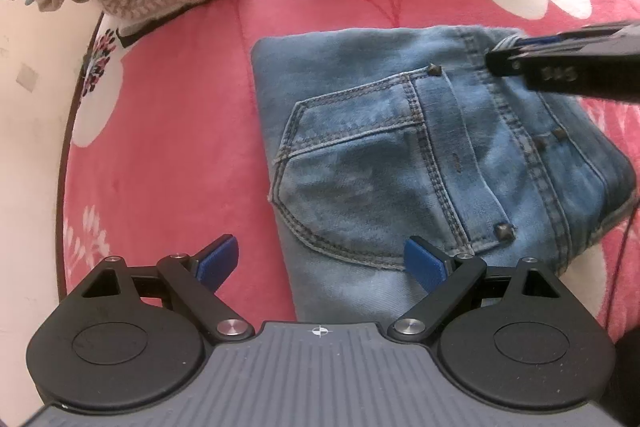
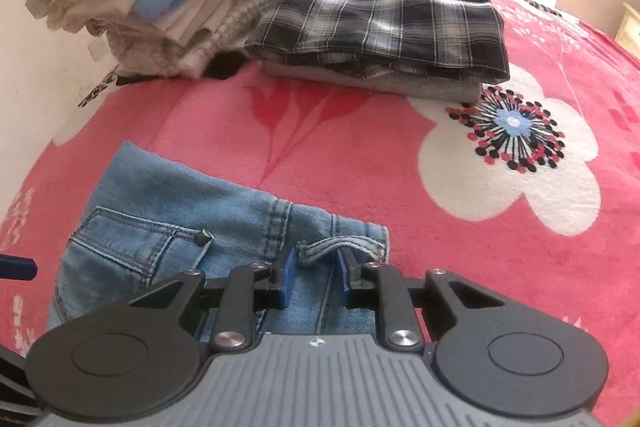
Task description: Fold clothes
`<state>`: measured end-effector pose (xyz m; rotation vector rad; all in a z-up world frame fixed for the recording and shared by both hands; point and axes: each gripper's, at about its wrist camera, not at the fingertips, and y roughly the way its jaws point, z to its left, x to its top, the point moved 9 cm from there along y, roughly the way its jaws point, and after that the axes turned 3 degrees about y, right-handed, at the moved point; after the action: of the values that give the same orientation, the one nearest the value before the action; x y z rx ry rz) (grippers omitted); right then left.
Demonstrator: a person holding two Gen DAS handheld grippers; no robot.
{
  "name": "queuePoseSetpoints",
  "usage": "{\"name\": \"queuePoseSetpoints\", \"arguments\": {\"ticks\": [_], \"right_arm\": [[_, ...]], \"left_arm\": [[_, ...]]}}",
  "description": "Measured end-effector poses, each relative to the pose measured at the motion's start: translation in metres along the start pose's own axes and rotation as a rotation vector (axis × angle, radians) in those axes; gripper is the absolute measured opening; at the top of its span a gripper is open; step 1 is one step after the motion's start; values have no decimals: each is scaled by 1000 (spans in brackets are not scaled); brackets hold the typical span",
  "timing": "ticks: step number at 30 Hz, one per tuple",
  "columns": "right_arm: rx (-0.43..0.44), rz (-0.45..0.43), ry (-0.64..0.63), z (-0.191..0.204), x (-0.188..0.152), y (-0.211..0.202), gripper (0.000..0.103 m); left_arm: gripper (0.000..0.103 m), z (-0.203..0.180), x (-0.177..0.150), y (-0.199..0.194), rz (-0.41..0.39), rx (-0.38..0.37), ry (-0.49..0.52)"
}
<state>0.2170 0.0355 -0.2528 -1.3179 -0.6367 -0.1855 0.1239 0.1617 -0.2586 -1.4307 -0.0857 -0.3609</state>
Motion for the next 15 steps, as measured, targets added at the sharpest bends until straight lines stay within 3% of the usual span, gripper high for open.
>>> {"name": "queuePoseSetpoints", "arguments": {"ticks": [6, 10, 14, 15], "right_arm": [[38, -19, 27, -4, 1, -3, 22], [92, -75, 46, -6, 1, -29, 25], [220, -169, -51, 7, -13, -76, 27], [249, -159, -76, 10, -22, -81, 27]], "left_arm": [[91, -2, -1, 0, 3, 6, 17], [91, -4, -1, -1, -5, 14, 47], [92, -2, -2, 0, -4, 7, 39], [92, -1, -2, 0, -4, 4, 36]]}}
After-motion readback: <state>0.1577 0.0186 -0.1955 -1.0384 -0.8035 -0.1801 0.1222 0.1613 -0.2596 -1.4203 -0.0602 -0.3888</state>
